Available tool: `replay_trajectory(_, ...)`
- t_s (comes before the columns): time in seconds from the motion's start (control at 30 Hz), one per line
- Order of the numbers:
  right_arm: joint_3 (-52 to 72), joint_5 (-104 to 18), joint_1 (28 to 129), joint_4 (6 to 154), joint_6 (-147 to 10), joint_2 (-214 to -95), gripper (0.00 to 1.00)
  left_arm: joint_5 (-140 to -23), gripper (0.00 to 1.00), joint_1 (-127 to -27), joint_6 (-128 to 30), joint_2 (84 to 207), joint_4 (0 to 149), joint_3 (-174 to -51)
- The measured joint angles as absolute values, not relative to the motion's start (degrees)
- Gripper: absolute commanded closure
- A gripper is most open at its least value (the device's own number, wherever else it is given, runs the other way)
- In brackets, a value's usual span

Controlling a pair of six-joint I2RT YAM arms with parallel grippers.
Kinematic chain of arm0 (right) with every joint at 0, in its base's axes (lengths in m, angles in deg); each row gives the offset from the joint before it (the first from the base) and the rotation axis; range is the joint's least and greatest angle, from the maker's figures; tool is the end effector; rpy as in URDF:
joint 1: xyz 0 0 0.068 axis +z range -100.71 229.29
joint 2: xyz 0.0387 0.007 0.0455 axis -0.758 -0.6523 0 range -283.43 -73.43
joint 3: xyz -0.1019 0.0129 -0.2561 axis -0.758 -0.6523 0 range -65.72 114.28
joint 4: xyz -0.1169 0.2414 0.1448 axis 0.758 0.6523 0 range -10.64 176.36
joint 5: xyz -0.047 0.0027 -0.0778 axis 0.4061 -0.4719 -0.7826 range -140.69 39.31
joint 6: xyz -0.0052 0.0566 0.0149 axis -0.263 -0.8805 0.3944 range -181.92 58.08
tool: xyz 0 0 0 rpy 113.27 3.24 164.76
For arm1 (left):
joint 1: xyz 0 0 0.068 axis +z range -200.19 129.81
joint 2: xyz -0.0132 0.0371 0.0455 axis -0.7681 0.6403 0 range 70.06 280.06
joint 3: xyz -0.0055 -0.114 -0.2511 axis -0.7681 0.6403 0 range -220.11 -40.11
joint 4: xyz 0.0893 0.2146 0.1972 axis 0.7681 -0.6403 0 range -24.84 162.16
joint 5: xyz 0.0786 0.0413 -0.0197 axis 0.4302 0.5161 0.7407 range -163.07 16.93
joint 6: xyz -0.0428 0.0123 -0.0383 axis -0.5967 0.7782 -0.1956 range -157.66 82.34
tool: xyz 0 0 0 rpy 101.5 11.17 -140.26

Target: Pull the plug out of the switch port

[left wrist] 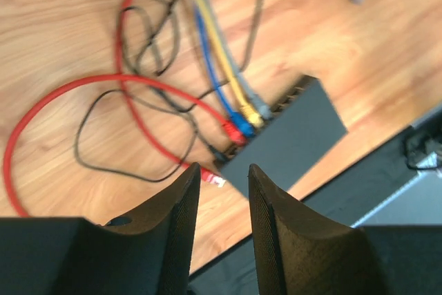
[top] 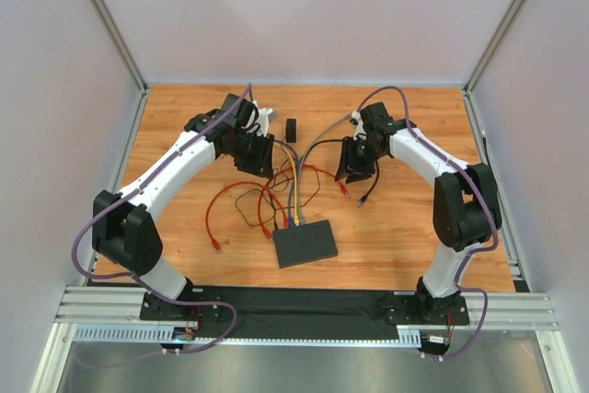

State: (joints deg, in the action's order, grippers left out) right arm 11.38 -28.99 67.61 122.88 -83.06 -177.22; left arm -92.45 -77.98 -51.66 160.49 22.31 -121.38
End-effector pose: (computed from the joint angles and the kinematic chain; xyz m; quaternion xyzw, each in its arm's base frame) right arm 0.3832 0.1436 0.1891 -0.0085 0.9680 0.2315 0.0962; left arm 0.3274 -0.1886 0.2957 0.1587 0.9376 -0.2454 0.1882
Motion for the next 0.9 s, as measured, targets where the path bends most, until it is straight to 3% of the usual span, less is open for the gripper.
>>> replay_trajectory(0.53, 10.53, -27.70, 86.02, 131.45, -77.32, -174.20, 0.57, -83.33, 0.66, -77.41, -59.27, 170.48, 21.87, -112.75)
replay_trajectory(0.9, 13.76, -29.67, 86.08, 132.72, -76.33, -177.43, 0.52, -87.88, 0.66, -77.41, -59.90, 168.91, 24.19, -110.39)
